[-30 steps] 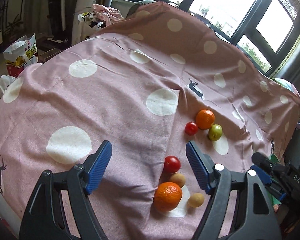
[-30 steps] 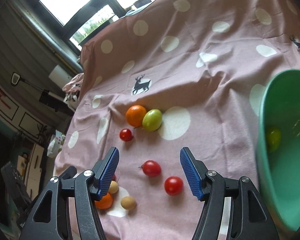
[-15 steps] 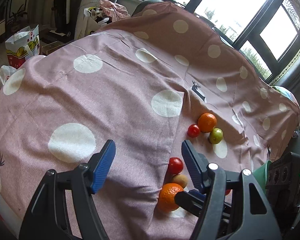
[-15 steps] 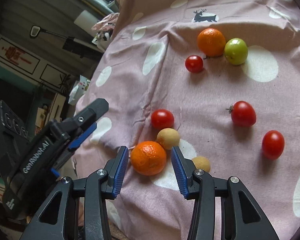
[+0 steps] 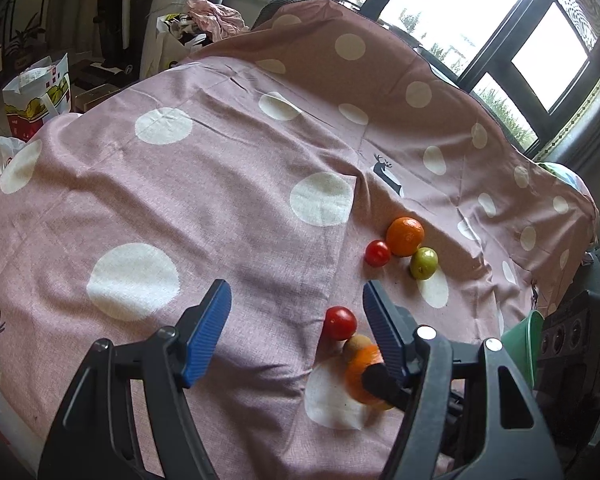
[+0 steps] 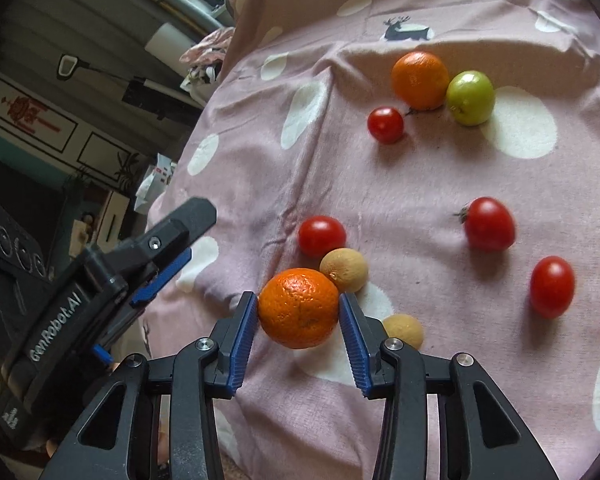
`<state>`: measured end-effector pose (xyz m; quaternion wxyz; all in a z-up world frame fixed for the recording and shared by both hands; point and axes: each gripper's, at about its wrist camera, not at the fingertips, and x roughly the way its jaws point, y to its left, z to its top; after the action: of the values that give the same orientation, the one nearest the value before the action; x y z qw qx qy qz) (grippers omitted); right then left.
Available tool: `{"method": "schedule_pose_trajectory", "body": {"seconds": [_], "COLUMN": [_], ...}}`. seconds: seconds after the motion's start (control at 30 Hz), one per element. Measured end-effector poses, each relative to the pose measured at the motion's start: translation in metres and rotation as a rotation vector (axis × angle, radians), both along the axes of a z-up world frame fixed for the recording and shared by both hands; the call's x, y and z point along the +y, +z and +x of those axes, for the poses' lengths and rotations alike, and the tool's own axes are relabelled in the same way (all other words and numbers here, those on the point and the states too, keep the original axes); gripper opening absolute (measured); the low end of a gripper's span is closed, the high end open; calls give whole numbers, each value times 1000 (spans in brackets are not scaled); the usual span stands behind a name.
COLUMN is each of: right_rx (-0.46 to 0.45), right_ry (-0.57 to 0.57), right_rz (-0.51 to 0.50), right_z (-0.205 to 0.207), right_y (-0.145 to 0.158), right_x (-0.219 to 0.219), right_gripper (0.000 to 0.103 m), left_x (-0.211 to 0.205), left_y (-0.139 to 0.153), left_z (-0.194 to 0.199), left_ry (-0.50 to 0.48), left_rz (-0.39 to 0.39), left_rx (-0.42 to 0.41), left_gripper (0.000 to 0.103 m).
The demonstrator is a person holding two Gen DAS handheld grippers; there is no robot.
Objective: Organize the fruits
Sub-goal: 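Move the right tool back and grasp the orange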
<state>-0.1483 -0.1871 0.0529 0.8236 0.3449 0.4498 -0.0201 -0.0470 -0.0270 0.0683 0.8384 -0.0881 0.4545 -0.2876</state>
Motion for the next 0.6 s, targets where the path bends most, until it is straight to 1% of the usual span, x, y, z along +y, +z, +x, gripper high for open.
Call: {"method": "schedule_pose_trajectory", "body": {"seconds": [0.07,0.1,0.2,0.27,0.3,0.4,0.5,0.6], "right_rx": [-3,6,71,125,156,199,187,178], "right_ry": [-56,-82,-134,-144,-145,-152,-170,-177], "right_rz": [-36,-69,-192,-241,-254,-251,-266,-252], "right_z": [-10,-15,-26,-29,-29,-28,-27,-26], "right_y": [9,12,17,15,13,3,3,2], "right_x": [-14,-20,-32,-38,-41,-46,-46,-49], "right_gripper": [44,44,44,44,44,44,44,44], "left_x": [-5,-8,-22,-31,-35,-41,-44,-44], "left_y": [2,2,3,2,2,-2,-4,-5], "left_z": [-3,-6,-15,-21,-23,-28,-29,-29], "left_ry": [-21,-37,-87,-114,-125,-140,-146,-147], "left_rz": [-5,-4,7,21,29,50,60,59], "left_rx": [-6,-10,-25,-31,-32,-32,-31,-24], "left_gripper": [68,67,66,64,64,63,63,63]}}
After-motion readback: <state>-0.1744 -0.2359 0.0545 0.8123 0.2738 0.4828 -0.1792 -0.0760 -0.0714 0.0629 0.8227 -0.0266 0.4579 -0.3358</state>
